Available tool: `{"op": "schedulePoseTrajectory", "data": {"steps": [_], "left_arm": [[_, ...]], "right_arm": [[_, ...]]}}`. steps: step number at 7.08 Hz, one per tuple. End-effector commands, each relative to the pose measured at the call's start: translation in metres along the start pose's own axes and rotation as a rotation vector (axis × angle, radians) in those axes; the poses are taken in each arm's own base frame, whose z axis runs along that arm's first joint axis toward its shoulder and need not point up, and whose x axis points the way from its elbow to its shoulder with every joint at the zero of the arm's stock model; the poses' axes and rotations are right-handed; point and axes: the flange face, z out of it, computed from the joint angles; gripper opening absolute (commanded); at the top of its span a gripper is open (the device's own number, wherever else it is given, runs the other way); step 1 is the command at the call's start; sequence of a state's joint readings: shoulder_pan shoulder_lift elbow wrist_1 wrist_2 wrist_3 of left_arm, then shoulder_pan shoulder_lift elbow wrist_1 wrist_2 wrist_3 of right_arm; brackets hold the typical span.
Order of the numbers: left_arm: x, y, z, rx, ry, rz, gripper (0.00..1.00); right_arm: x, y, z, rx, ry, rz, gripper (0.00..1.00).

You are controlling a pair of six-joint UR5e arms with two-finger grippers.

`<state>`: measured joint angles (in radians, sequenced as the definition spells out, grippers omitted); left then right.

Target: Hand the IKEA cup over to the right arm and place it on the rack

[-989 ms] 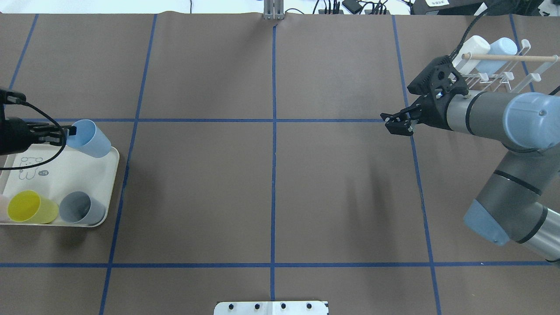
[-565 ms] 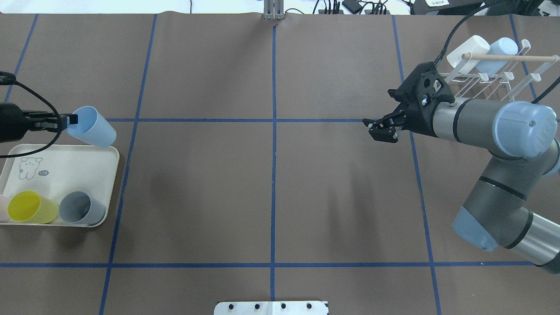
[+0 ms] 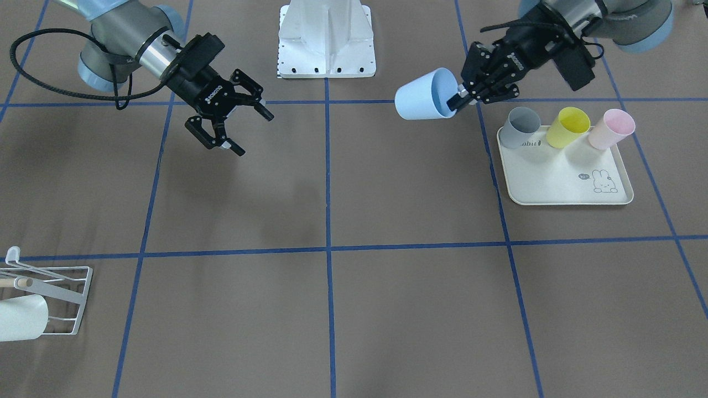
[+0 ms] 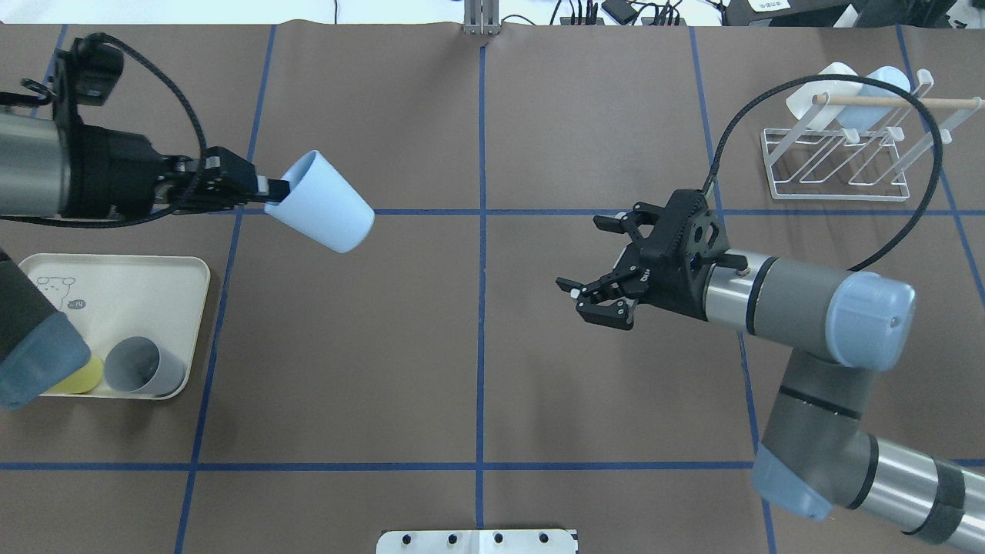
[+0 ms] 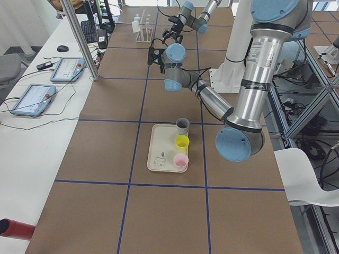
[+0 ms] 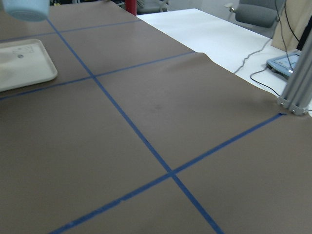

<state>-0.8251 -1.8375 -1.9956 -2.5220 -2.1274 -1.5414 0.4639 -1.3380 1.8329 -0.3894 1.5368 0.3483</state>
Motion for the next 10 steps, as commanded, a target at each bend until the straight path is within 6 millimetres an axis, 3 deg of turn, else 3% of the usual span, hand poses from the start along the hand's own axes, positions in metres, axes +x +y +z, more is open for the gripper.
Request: {"op": "schedulePoseTrajectory", "data": {"steps": [1,3,5,8,10], "left_arm": [[0.053,0.02,0.03,-0.064,0.089,-0.091,0.0],[0.061,0.037,0.067,-0.062,0.101,-0.101,0.0],[0.054,0.032,0.08,-0.054,0.08,-0.11,0.0],[0.054,0.064,0.104,-0.068,0.082,-0.115,0.0],[0.047,0.065,0.104,-0.069,0.069,-0.117,0.0]], "right_arm": [[-0.058,-0.007,0.017,0.073,0.007,0.019,1.0],[-0.083,-0.019,0.024,0.097,-0.037,0.029,1.0],[-0.088,-0.02,0.023,0.101,-0.045,0.032,1.0],[-0.094,-0.038,0.024,0.139,-0.057,0.039,1.0],[-0.094,-0.038,0.023,0.139,-0.057,0.039,1.0]]}}
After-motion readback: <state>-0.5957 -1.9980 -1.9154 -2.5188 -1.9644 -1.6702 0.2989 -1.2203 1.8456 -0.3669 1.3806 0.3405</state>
